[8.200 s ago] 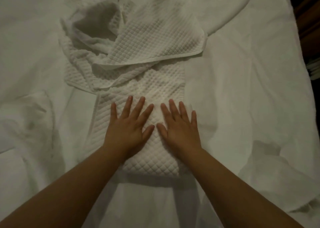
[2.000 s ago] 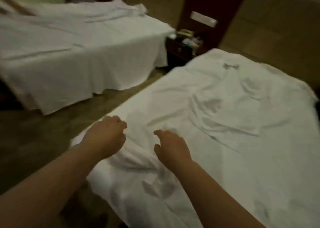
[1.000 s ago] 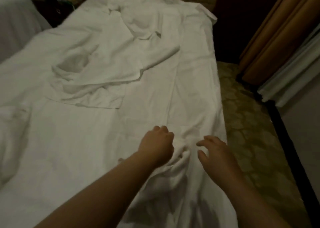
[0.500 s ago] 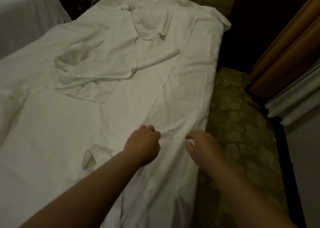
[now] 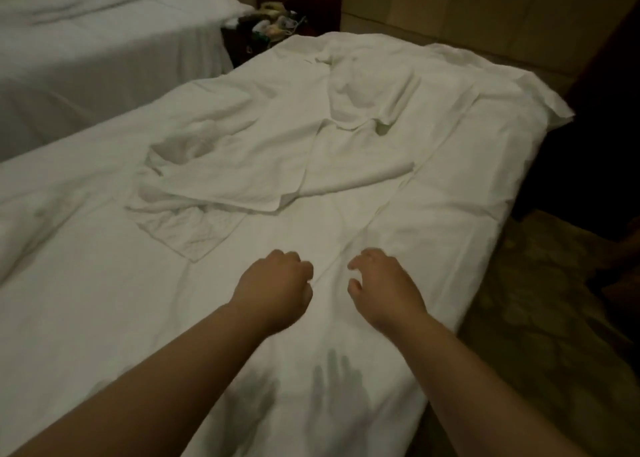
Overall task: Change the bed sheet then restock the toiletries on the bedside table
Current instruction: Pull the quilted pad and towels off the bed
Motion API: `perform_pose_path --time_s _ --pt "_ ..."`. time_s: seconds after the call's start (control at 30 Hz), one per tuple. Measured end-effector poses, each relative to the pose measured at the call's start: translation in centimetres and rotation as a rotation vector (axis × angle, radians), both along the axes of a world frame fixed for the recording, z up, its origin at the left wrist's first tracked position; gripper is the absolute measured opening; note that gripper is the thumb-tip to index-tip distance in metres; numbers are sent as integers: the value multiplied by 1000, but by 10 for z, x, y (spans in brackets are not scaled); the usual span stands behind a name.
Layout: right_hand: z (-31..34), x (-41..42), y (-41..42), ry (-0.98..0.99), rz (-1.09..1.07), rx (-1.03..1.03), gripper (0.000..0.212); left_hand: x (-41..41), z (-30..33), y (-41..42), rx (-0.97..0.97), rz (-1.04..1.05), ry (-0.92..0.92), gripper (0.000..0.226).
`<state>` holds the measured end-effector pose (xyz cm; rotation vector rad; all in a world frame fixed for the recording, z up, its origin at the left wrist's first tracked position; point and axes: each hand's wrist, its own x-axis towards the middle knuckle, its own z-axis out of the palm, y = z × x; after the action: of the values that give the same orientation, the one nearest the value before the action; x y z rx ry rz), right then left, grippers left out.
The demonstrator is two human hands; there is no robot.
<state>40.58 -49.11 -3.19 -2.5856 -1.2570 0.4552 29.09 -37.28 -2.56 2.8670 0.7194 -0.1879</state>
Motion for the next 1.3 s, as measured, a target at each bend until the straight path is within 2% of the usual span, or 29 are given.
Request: perform_pose_path --time_s 0.1,0.17,0.3,0.4,0.53,0.67,0.77,0.8,0.87,0.93,1.0,1.1,1.17,1.2,1.23,1.3 --pt "-44 42 -8 62 108 -87 38 63 -17 16 -3 225 -28 29" --pt "-61 67 -19 119 126 -149 38 91 -36 13 -64 325 17 29" --pt "-55 114 2 74 201 -176 39 116 -65 3 -153 349 123 31" --pt "-38 138 52 -19 296 -43 36 126 -76 24 -180 433 90 29" --pt "-47 146 131 -92 445 -6 38 131 -87 76 -199 618 6 33" --pt "-88 150 221 -162 536 28 51 136 -114 149 -119 781 -41 56" --pt "-123 152 278 -120 571 -1 62 145 -150 188 -80 840 -36 69" --pt "-134 154 290 -116 570 -30 61 151 -162 195 -74 852 -19 68" --pt "-152 159 302 -169 593 -31 42 163 -175 206 -33 873 4 55" --pt "-163 170 305 -220 624 95 22 176 -174 212 50 885 -41 37" --pt "-168 180 302 -218 608 273 14 184 -166 214 110 845 -147 28" --pt "-167 199 281 -167 608 366 10 190 -152 194 129 710 -242 29" --pt "-164 216 254 -142 632 363 6 199 -139 167 71 645 -208 29" --pt "-162 225 239 -102 622 328 12 206 -135 149 14 632 -159 27" --pt "-160 234 223 3 573 272 21 214 -134 131 -43 625 -121 23" --pt "-156 253 190 338 286 159 22 233 -130 93 -173 613 -46 20"
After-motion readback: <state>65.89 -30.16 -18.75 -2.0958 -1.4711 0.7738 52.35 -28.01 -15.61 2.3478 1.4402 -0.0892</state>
